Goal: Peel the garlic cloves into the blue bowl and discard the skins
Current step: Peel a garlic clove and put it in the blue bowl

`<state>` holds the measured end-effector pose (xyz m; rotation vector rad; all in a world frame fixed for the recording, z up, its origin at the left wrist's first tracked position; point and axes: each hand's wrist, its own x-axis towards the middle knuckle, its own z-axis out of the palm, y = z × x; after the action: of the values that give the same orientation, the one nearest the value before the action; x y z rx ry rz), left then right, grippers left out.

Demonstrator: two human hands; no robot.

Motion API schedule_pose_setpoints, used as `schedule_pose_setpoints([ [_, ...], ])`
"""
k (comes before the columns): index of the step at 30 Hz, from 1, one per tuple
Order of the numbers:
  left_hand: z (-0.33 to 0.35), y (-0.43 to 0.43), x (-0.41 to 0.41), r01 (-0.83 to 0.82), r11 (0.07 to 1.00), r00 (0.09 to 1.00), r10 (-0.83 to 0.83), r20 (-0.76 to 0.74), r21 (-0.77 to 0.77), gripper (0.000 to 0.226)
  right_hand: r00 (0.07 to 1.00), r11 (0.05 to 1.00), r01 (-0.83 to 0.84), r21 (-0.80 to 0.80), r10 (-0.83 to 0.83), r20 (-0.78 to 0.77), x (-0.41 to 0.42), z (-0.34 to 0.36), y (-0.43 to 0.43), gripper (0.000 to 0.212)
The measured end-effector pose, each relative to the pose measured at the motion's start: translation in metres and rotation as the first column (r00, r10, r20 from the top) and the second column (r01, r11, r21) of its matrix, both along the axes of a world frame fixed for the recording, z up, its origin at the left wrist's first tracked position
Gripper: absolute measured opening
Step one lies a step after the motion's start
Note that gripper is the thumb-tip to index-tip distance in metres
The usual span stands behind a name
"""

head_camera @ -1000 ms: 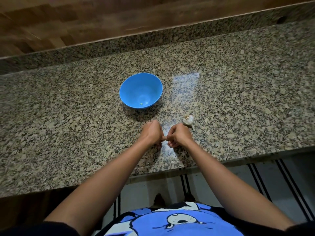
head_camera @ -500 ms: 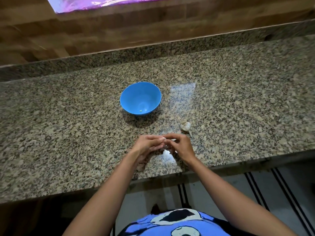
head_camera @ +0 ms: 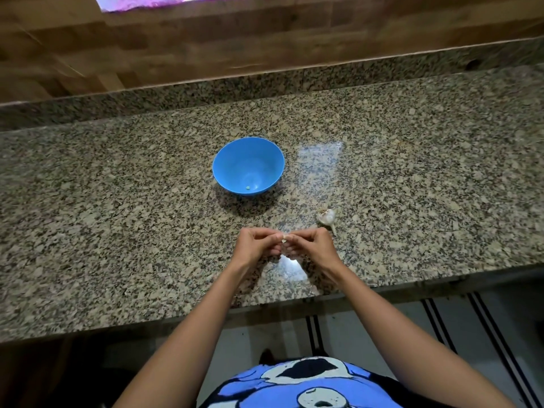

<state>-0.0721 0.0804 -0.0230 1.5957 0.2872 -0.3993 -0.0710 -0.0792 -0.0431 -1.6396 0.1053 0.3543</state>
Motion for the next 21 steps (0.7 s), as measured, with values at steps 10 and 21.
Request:
schedule_pose_setpoints([
  [10,0.0,0.007,0.004,0.11,0.983,0.988,-0.124,0.088,0.147,0.014,0.964,0.973,-0.01,0.231,0.071,-0.257,-0.001,0.011,-0.003,0.02],
  [21,-0.004,-0.003,-0.003,0.038,0.508,0.629,-0.681,0.375,0.86,0.017,0.972,0.991,0.099,-0.09,-0.116,-0.202,0.001,0.01,0.01,0.012],
])
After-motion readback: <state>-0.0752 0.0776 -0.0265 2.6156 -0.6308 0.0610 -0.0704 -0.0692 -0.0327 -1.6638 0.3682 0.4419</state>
